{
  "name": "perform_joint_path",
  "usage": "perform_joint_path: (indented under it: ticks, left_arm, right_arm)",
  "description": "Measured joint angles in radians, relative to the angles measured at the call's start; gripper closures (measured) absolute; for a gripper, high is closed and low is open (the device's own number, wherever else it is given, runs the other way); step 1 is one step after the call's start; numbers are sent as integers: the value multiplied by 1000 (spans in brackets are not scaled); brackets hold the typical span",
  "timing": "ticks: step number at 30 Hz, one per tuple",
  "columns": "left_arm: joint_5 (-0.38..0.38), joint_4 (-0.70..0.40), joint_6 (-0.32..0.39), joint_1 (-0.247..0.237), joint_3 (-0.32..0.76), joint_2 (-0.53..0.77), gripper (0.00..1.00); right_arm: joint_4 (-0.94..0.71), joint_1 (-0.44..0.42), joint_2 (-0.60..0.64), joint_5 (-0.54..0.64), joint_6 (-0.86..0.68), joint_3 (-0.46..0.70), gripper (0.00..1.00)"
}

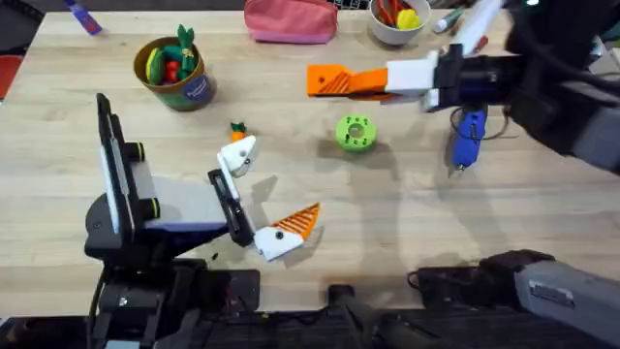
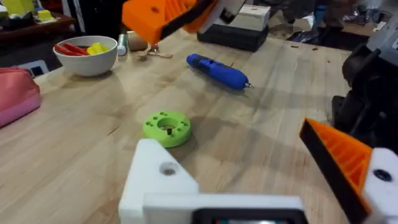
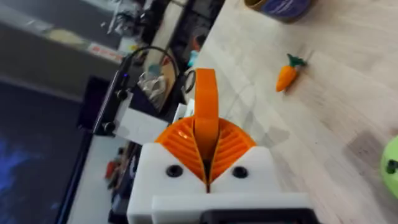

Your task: Pick up the gripper from the table and insert it into the empty holder that is missing its gripper. Then pick up a screw, insert it into the mounting hole, and use the screwdriver to tighten it. Finally, clean up the table by picking up the vegetable and placing it into the bucket.

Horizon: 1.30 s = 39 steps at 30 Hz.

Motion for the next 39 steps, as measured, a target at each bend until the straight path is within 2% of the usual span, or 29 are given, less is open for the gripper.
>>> perform_joint_path:
  ticks: [4,11,19,20,22,26,31,39]
  left_arm:
    - [0,0,0,0,0,0,14]
    - [0,0,0,0,0,0,16]
    - [0,0,0,0,0,0,15]
    - [0,0,0,0,0,0,15]
    - [0,0,0,0,0,0,15]
    - [0,0,0,0,0,0,14]
    - [0,0,0,0,0,0,16]
    - [0,0,0,0,0,0,16]
  right_arm:
    - [119,-2,127,-124,22,-1,993]
    - [295,-17,298,-273,110,-2,993]
    - [410,-15,406,-332,182,-4,993]
    - [578,-1,434,-338,260,-6,993]
    - [731,9,455,-341,341,-6,993]
    - [940,24,494,-342,508,-6,993]
    - [968,51,531,-342,624,-6,993]
    - [965,105,537,-342,673,-14,993]
